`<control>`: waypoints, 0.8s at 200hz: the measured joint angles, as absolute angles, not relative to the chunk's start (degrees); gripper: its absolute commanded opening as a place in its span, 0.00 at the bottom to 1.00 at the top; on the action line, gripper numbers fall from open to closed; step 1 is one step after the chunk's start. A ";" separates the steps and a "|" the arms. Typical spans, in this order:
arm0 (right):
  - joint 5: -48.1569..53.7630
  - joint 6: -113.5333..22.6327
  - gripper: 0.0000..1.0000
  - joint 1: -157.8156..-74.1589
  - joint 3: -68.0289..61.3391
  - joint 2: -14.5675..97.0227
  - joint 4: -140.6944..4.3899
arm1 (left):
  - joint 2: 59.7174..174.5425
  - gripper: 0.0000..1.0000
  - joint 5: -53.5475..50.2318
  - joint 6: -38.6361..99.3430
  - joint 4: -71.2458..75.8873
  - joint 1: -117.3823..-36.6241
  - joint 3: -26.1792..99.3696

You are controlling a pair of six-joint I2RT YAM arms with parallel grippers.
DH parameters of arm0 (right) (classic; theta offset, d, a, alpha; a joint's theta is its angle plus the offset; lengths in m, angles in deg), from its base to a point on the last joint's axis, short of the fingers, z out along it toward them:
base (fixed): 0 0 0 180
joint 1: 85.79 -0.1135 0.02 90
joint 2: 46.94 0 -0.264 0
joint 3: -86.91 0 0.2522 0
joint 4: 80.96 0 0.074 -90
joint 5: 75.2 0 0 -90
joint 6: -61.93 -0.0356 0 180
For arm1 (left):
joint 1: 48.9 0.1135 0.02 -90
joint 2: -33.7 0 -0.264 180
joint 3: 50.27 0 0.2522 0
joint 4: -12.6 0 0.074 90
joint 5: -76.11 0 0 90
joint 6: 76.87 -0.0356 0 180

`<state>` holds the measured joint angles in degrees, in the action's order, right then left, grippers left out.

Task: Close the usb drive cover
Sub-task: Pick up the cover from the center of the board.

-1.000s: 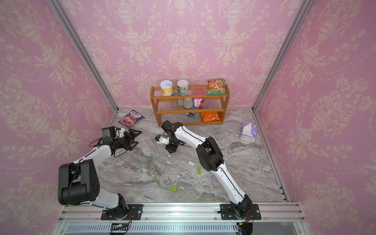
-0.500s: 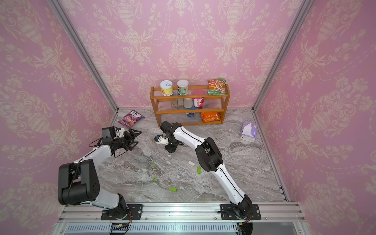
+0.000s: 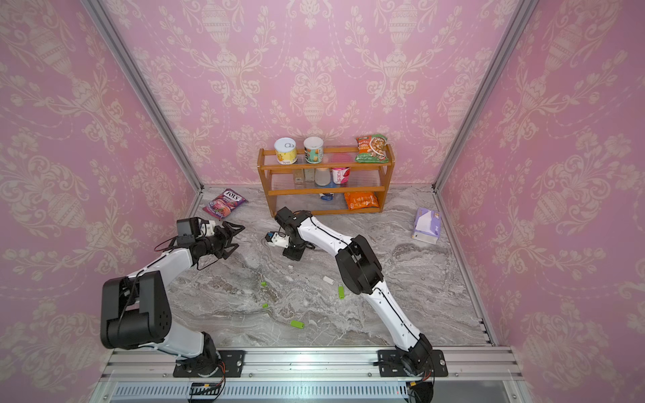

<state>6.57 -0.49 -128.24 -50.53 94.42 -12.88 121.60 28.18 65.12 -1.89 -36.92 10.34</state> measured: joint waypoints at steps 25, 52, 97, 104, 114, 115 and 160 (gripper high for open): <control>2.33 -1.50 0.00 -127.00 -44.28 91.14 -16.90 | 123.70 0.85 28.66 65.12 -1.22 -39.89 10.36; -4.92 -2.88 0.00 -124.57 -35.54 86.66 -21.14 | 126.58 0.78 30.17 65.27 -0.21 -43.01 10.67; -16.20 -3.92 0.01 -120.70 -28.06 80.98 -26.54 | 131.39 0.68 35.26 67.07 4.14 -46.05 11.91; -17.67 -3.92 0.02 -120.42 -27.23 80.15 -27.45 | 131.89 0.68 35.91 67.07 4.29 -46.64 12.53; -19.59 -3.97 0.02 -120.18 -25.88 78.86 -28.88 | 132.42 0.68 37.12 67.07 4.45 -47.60 13.42; -19.70 -3.99 0.02 -120.16 -25.79 78.77 -28.96 | 132.44 0.68 37.18 67.07 4.45 -47.67 13.49; -24.00 -3.90 0.03 -120.05 -24.70 77.53 -31.76 | 133.69 0.63 41.18 67.04 5.28 -51.41 16.57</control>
